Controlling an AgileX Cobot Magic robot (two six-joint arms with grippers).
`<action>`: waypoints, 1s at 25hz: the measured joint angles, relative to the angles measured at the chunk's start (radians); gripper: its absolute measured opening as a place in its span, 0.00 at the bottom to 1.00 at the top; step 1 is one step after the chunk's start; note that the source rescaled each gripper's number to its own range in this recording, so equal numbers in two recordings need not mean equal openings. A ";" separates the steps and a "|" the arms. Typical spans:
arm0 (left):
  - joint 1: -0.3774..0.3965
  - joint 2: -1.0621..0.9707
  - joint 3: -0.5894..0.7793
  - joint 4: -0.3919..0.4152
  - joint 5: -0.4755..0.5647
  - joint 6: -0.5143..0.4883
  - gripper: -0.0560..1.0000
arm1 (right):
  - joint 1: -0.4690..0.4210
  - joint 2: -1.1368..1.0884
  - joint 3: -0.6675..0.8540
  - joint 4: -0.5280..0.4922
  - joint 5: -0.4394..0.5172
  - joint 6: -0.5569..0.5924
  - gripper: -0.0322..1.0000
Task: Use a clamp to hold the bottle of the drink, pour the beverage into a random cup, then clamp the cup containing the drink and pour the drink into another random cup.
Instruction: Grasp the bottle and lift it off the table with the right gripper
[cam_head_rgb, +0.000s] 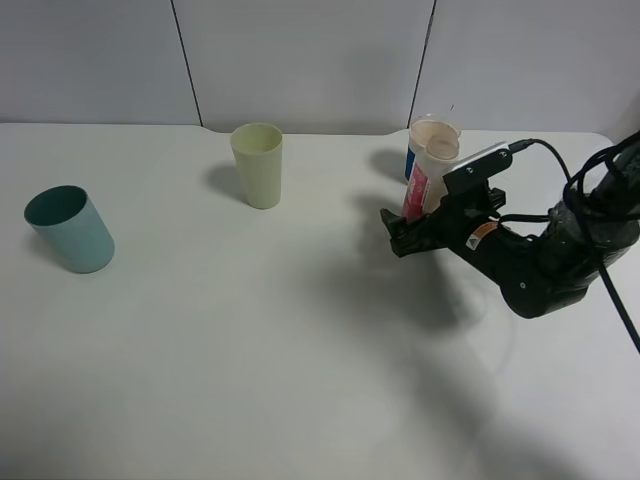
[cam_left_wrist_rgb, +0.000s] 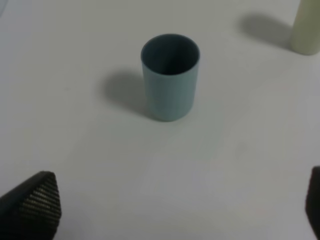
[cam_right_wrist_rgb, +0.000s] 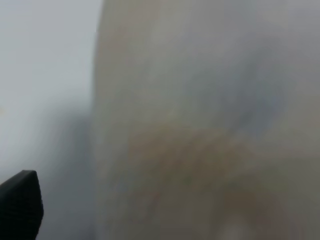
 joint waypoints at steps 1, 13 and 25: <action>0.000 0.000 0.000 0.000 0.000 0.000 1.00 | 0.007 0.001 -0.001 0.004 0.000 0.001 1.00; 0.000 0.000 0.000 0.000 0.000 0.000 1.00 | 0.051 0.046 -0.001 0.042 0.000 -0.001 0.97; 0.000 0.000 0.000 0.000 0.000 0.000 1.00 | 0.054 0.058 -0.001 0.060 -0.011 -0.053 0.08</action>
